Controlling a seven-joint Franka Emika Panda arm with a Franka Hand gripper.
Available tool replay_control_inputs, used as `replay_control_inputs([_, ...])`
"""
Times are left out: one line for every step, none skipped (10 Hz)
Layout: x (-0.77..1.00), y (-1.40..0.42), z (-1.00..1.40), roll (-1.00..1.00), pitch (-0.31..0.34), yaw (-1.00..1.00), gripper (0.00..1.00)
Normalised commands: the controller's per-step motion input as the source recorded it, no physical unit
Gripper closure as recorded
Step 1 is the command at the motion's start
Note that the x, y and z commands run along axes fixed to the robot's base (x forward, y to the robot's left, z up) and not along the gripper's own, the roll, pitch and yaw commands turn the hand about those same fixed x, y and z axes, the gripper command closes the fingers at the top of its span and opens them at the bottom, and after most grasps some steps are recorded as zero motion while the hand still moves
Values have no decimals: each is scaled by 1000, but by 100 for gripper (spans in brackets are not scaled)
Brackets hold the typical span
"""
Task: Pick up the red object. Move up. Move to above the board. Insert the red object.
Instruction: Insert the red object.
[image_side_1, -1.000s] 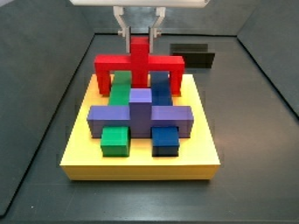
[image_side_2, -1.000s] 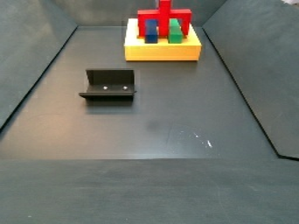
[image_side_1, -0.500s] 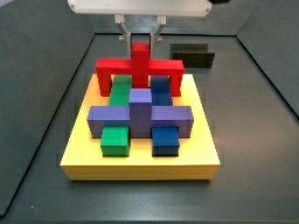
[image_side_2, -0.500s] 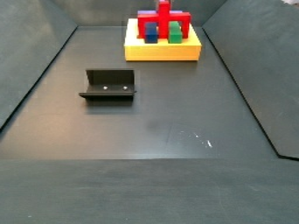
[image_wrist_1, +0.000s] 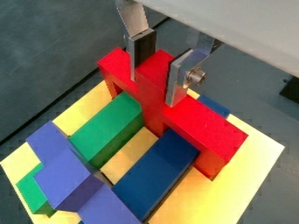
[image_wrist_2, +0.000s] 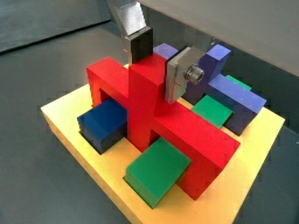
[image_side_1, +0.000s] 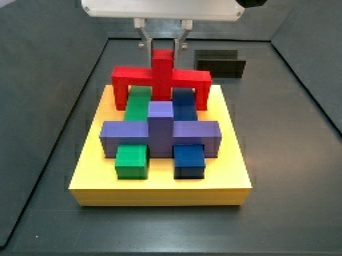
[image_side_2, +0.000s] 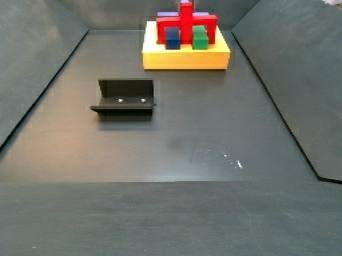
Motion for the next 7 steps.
replay_control_inputs([154,0,-129,-124,27,-254,100])
replay_control_inputs([0,9,-229,-141,0,-189,100])
replay_control_inputs([-57,3,-269,-90,-33,-6,100])
replay_control_inputs([-157,26,-611,-7,-54,0,100])
replay_control_inputs([-171,100,-951,-39,-83,0,100])
replay_control_inputs([-171,63,-969,-54,-110,0,100])
replay_control_inputs([-94,9,-857,-19,-71,0,100])
